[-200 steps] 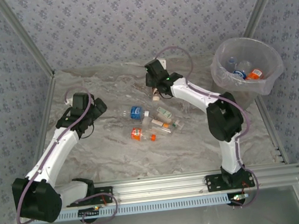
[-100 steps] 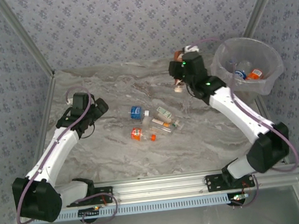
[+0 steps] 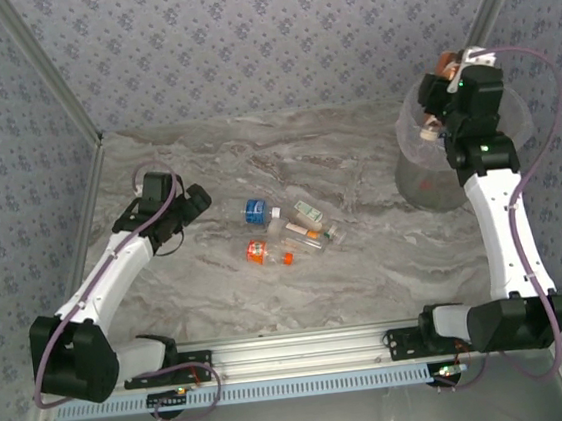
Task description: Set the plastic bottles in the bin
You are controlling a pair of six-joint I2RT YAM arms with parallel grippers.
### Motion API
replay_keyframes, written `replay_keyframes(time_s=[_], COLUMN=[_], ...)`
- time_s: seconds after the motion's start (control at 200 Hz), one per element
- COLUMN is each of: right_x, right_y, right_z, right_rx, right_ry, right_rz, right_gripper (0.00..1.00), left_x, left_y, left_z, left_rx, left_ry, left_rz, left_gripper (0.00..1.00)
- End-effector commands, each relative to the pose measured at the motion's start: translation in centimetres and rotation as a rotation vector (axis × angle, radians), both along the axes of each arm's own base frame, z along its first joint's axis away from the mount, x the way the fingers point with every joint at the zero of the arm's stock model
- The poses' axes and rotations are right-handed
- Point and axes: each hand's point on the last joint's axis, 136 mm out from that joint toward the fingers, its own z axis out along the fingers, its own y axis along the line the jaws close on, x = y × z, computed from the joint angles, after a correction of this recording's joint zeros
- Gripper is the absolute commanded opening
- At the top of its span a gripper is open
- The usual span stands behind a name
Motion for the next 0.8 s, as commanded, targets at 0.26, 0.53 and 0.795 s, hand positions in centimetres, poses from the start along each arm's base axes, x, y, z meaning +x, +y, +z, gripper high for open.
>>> replay_keyframes(time_s=[0.26,0.53,0.795], right_x=[2.0,5.9,6.7], right_y=[-9.3,-7.2,-5.0], right_z=[-3.7,-9.7,-10.3], right_rx=[-0.002,0.179,0.254], right_ry=[0.11,0.254,0.27], right_rz=[-0.226,-0.076,-0.007], right_gripper=[0.45,0.5,0.74], left_x=[1.0,0.8,0.7], left_y=[-0.5,-0.6,-0.6], left_z=[1.3,0.8,0.8], left_rx=[-0.026,-0.034,-0.032], left_ry=[-0.034,-0.019,-0.012], left_rz=[-0.009,-0.009,-0.014], left_gripper=[0.99,0.99,0.99])
